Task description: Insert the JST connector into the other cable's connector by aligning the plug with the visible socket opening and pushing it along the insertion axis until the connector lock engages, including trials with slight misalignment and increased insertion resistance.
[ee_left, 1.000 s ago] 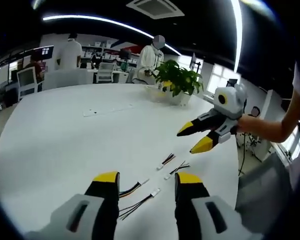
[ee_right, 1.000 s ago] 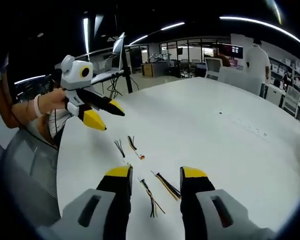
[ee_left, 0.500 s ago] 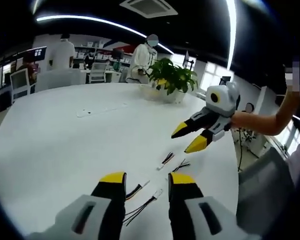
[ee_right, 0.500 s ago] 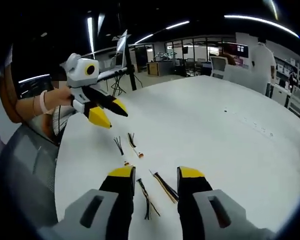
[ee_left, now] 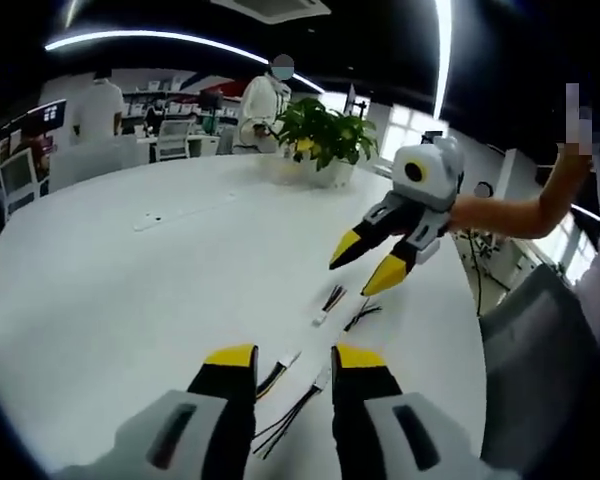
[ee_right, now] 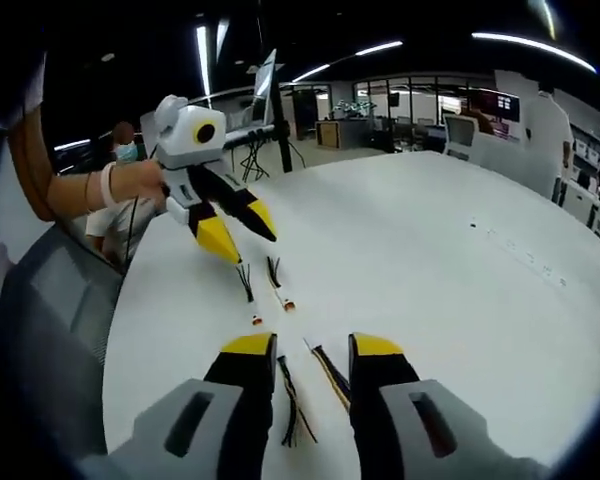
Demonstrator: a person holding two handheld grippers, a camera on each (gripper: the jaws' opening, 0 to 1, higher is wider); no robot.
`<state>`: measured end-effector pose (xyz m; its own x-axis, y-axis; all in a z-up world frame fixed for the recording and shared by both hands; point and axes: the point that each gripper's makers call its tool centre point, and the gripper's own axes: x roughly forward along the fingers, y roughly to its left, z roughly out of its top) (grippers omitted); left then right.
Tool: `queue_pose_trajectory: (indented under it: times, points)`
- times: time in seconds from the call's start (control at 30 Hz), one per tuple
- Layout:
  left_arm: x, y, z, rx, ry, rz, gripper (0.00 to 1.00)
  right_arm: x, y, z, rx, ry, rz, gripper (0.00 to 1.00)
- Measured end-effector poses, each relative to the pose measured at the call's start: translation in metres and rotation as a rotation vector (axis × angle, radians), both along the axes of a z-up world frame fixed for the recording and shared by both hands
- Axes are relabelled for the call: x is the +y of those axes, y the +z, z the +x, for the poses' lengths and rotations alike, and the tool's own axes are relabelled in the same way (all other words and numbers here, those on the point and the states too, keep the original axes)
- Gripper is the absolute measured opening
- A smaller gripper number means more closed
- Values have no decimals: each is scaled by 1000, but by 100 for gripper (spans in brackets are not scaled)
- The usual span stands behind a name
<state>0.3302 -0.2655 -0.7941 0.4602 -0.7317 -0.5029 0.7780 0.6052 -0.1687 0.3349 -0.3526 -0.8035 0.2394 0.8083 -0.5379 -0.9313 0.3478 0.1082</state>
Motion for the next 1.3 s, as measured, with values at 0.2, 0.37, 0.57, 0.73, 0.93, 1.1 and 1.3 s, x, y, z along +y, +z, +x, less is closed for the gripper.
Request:
queue_pose_trajectory:
  times: [0.2, 0.37, 0.57, 0.73, 0.93, 1.1, 1.3]
  points:
    - [-2, -13, 0, 4, -41, 33, 22, 5, -6, -2, 1, 45, 9, 23]
    - [-2, -21, 3, 18, -52, 39, 20, 9, -14, 3, 5, 66, 6, 21]
    - [-3, -23, 5, 4, -72, 44, 20, 14, -15, 4, 5, 87, 27, 16]
    - [-7, -20, 7, -24, -94, 33, 17, 15, -23, 9, -22, 113, 5, 13]
    - [-12, -29, 5, -46, -144, 59, 16, 17, -24, 5, -16, 137, 3, 12]
    - [-14, -34, 3, -45, -161, 60, 15, 17, -31, 4, -13, 153, -13, 12]
    - [-15, -36, 5, -70, -180, 64, 13, 18, -36, 2, -8, 176, -23, 11]
